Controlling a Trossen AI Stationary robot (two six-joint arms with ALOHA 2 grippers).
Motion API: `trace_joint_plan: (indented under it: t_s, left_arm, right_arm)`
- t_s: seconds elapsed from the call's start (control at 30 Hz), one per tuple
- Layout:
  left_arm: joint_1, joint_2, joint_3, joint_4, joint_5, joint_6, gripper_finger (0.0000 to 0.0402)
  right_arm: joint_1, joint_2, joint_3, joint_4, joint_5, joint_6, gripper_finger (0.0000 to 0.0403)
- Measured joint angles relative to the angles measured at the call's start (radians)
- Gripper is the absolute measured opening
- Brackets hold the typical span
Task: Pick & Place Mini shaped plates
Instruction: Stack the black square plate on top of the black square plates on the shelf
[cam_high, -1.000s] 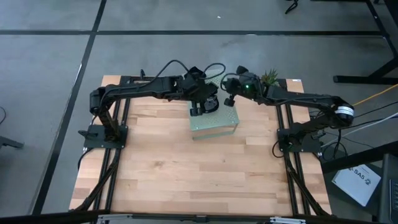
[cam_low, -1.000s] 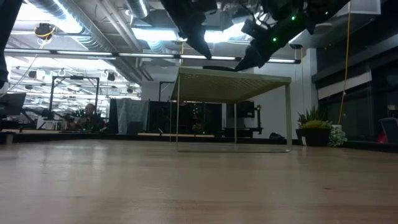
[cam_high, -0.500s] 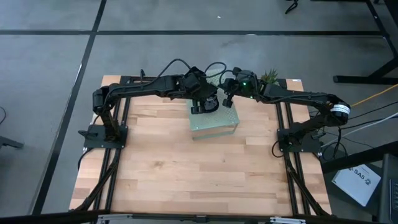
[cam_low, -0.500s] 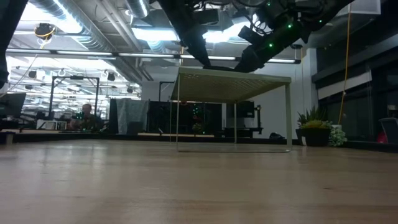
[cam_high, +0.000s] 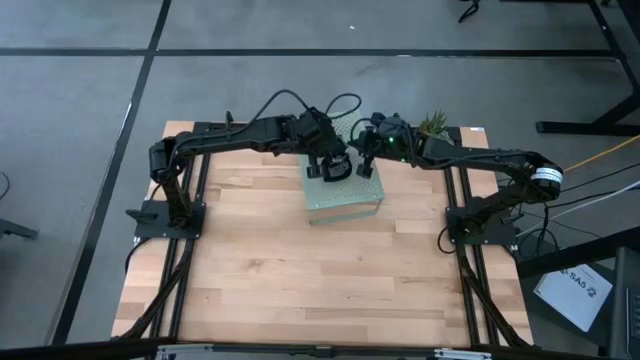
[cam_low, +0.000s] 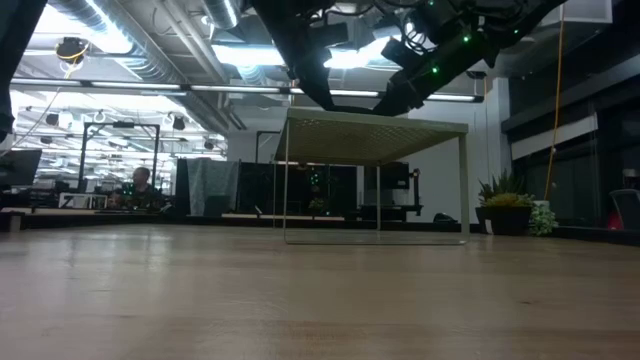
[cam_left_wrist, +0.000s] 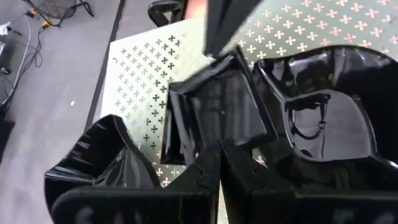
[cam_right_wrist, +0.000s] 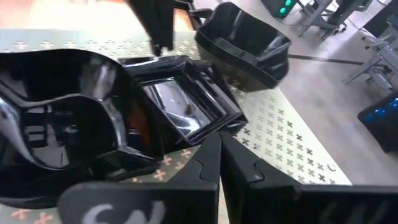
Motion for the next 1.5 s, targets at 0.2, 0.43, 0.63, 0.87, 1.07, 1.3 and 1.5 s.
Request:
trace_joint_plan:
  t_s: [0.2, 0.43, 0.63, 0.87, 1.07, 1.3, 1.5]
  left_arm:
    - [0.002, 0.003, 0.000, -0.009, 0.001, -0.001, 0.0003]
    - [-0.012, -0.008, 0.000, -0.086, -0.007, -0.001, 0.0004]
    - [-0.024, -0.019, 0.000, -0.070, -0.046, 0.011, 0.0002]
    - [-0.023, -0.022, 0.000, -0.063, -0.075, 0.013, 0.0004]
    - [-0.037, -0.071, 0.010, -0.053, -0.047, -0.008, 0.0003]
    - [-0.044, -0.106, 0.019, -0.010, 0.145, -0.010, 0.0002]
    - [-0.042, -0.042, 0.014, 0.008, 0.194, -0.008, 0.0002]
  right_arm:
    - [0.012, 0.000, -0.001, -0.022, 0.001, 0.004, 0.0011]
    - [0.012, 0.000, -0.001, -0.022, 0.001, 0.018, 0.0004]
    - [0.012, 0.000, -0.001, -0.017, 0.001, 0.019, 0.0010]
    - [0.013, 0.000, -0.001, -0.014, 0.001, 0.024, 0.0007]
    - [0.030, -0.020, -0.001, -0.016, 0.003, 0.045, 0.0007]
    - [0.051, -0.066, 0.009, -0.034, 0.001, 0.045, 0.0007]
    - [0.050, -0.066, 0.009, -0.038, 0.001, 0.045, 0.0003]
